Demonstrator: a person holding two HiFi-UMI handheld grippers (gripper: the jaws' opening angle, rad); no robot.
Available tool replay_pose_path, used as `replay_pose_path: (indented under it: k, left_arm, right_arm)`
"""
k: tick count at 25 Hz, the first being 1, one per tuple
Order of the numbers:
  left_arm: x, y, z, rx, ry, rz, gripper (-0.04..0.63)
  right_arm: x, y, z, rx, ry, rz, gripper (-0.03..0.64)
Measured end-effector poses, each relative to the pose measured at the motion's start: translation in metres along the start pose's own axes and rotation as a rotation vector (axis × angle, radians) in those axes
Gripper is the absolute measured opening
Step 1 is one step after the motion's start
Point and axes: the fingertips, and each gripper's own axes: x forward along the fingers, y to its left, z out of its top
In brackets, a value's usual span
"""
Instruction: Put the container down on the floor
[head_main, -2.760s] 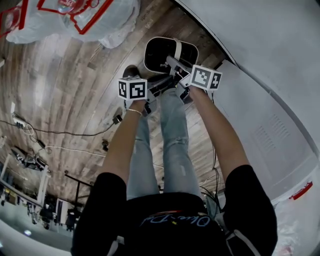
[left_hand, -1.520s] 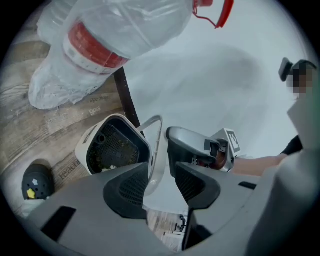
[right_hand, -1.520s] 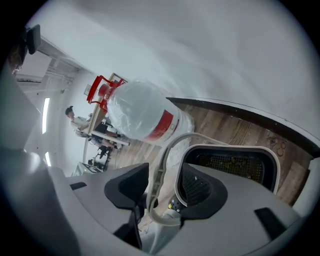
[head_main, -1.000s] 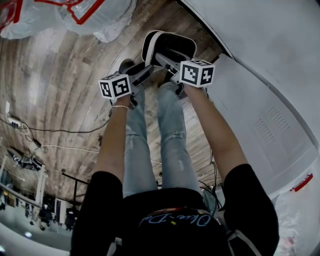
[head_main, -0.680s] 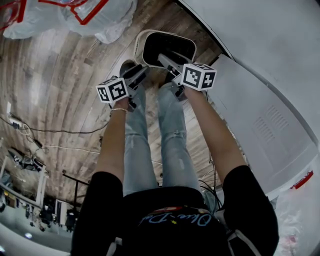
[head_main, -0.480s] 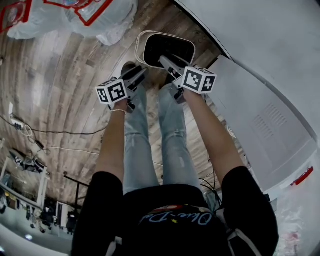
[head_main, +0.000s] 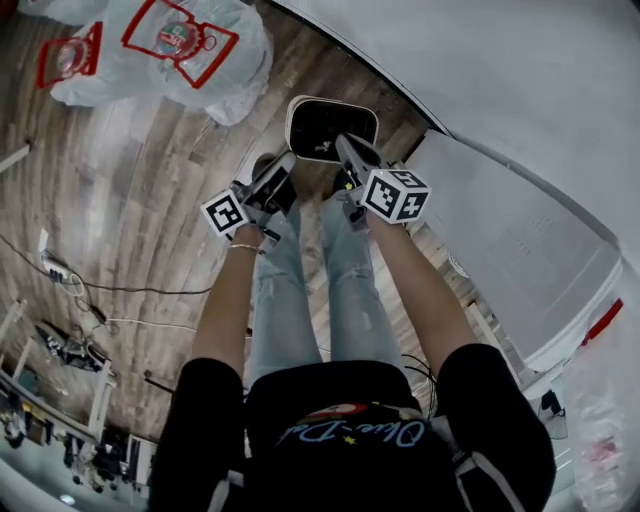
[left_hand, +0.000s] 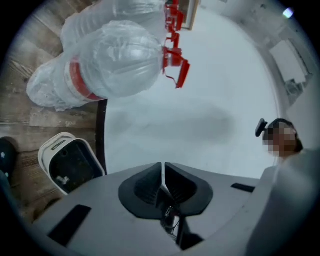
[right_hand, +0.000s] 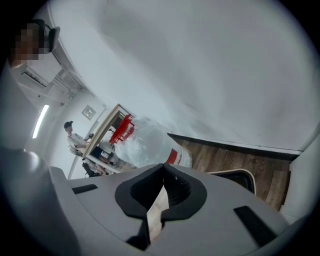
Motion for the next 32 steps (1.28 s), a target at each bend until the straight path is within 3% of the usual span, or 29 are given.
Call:
replay_pose_path:
  k: [4, 10, 16, 21, 24, 26, 30, 32]
  left_arm:
    - [0.012, -0.064, 0.008, 0.156, -0.006, -0.072, 0.015]
    - [0.021, -0.16, 0.019, 0.433, 0.017, -0.043, 0.012]
    - [0.026, -0.26, 0.023, 0.726, 0.035, 0.017, 0.012]
    - [0.029, -0.338, 0.022, 0.982, 0.032, 0.06, 0.012]
    - [0.026, -0.374, 0.013, 1.132, 0.062, 0.1, 0.012]
    - [0.025, -0.399, 0.005, 1.177, 0.07, 0.089, 0.012]
    - [0.024, -0.441, -0.016, 1.195, 0.082, 0.04, 0.009]
    - [0.024, -0.459, -0.023, 1.258, 0.103, 0.036, 0.005]
  right_arm:
    - [-0.031, 0.024, 0.04, -0.002, -0.131, 0.017, 0.0]
    - [-0.085, 0.075, 0.095, -0.042, -0.241, 0.034, 0.0]
    - [-0.144, 0.144, 0.151, -0.161, -0.314, 0.104, 0.0]
    - [-0.19, 0.205, 0.19, -0.352, -0.347, 0.182, 0.0]
    - [-0.219, 0.233, 0.205, -0.411, -0.383, 0.195, 0.0]
    - [-0.235, 0.247, 0.213, -0.412, -0.408, 0.205, 0.0]
    - [-0.264, 0.269, 0.22, -0.381, -0.442, 0.244, 0.0]
    - [-0.278, 0.281, 0.227, -0.398, -0.472, 0.258, 0.0]
